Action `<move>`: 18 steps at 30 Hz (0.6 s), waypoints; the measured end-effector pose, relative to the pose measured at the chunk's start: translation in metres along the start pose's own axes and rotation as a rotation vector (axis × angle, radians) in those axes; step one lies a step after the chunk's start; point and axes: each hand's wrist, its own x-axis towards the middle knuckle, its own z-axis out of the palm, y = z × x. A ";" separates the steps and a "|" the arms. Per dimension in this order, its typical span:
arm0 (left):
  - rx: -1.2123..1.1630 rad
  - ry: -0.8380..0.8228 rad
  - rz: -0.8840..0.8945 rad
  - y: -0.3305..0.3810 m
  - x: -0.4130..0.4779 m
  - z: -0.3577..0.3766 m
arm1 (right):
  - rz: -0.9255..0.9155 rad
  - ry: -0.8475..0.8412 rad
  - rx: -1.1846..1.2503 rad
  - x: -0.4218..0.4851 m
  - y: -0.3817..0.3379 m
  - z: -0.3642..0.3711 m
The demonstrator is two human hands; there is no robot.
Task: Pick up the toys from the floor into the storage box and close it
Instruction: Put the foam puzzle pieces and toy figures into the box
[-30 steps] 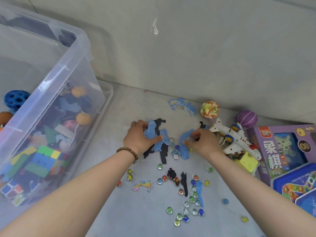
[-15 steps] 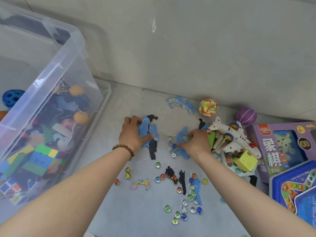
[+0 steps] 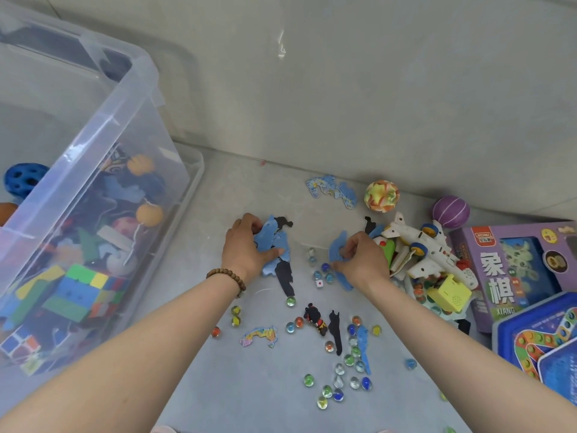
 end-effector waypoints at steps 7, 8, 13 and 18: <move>-0.008 -0.115 -0.078 0.009 0.003 -0.005 | 0.036 -0.055 -0.019 0.004 -0.002 -0.001; -0.009 -0.121 -0.082 0.010 0.002 -0.005 | 0.021 -0.060 -0.051 0.005 -0.002 -0.001; -0.021 -0.090 -0.052 0.004 0.003 -0.003 | -0.042 -0.056 0.007 0.007 -0.003 -0.004; -0.118 -0.066 -0.012 -0.005 -0.002 -0.009 | -0.063 -0.101 0.435 -0.002 -0.035 -0.013</move>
